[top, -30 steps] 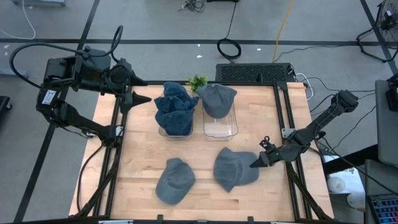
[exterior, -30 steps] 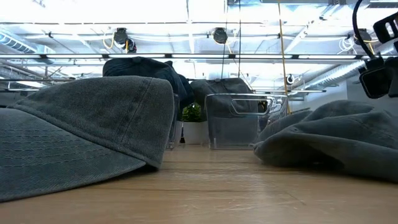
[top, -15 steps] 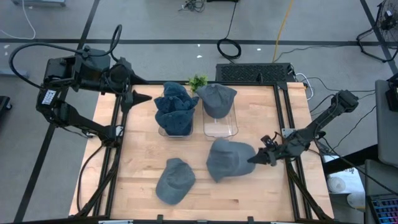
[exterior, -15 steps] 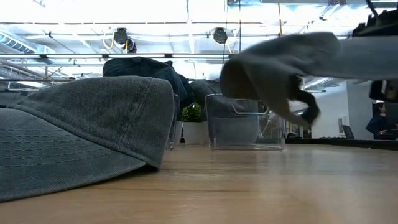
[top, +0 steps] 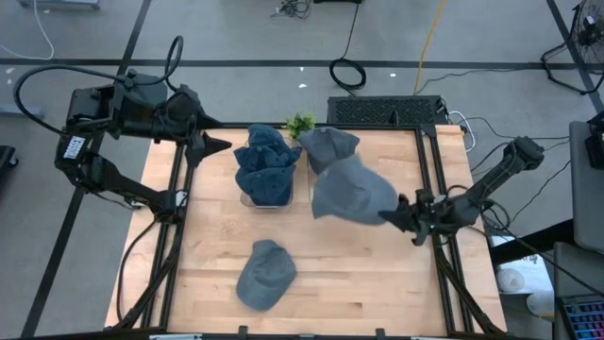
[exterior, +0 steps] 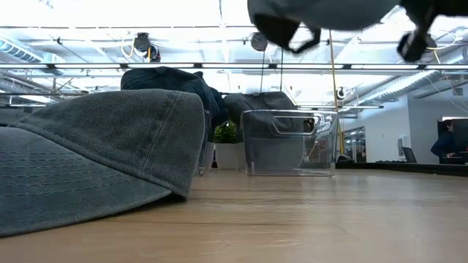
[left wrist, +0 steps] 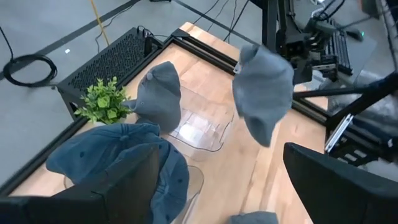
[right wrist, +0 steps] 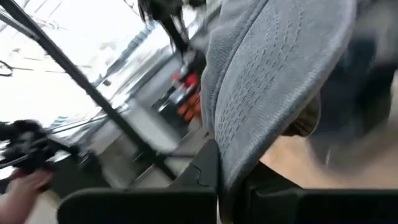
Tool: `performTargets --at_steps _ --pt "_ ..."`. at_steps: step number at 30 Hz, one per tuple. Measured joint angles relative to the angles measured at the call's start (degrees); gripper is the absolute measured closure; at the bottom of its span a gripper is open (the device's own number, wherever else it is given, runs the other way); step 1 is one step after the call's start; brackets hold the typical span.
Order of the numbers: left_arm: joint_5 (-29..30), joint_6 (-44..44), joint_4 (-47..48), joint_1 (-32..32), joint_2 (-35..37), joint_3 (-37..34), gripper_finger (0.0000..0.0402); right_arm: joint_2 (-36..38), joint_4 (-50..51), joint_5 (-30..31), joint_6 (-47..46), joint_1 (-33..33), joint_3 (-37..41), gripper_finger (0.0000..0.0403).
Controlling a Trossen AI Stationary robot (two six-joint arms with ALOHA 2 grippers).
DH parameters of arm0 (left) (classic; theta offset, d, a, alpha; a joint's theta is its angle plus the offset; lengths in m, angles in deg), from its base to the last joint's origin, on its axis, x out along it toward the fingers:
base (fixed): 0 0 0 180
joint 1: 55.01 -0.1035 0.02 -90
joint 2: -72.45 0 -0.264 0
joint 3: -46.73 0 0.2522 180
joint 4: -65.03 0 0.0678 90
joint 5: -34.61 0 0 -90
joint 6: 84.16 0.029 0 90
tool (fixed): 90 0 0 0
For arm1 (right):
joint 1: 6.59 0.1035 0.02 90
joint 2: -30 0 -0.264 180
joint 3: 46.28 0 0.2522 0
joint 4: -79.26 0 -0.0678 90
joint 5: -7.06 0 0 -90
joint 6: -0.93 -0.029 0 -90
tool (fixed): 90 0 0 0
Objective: Pick & Place hat
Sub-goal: Put the right gray cap into the right transparent bin
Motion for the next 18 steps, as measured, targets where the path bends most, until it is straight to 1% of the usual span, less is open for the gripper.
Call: performTargets --at_steps 3,5,9,12,15,18 --pt "0.2 -1.8 -0.6 0.0 0.0 0.0 0.0050 -0.3 -0.1 4.7 10.6 -0.2 -5.4 0.0403" --pt "0.8 -2.3 -1.1 0.0 0.0 0.0 0.0050 -0.9 -0.1 6.4 17.3 -1.0 -9.3 0.0403" --pt "1.7 -1.9 -3.8 0.0 0.0 0.0 0.0050 -3.7 -0.1 6.5 28.1 -3.8 -17.5 0.0403" --pt "1.7 0.3 -6.9 0.0 0.0 0.0 0.0050 -7.4 0.1 5.8 34.9 -6.2 -23.6 0.0403" --pt "1.7 2.7 -9.3 0.0 0.0 0.0 0.0050 -11.7 0.2 2.2 39.6 -9.2 -29.2 0.0403" --pt "1.7 5.4 -11.4 0.0 0.0 0.0 0.0050 -16.1 0.2 -2.2 41.4 -12.4 -34.5 0.0403"
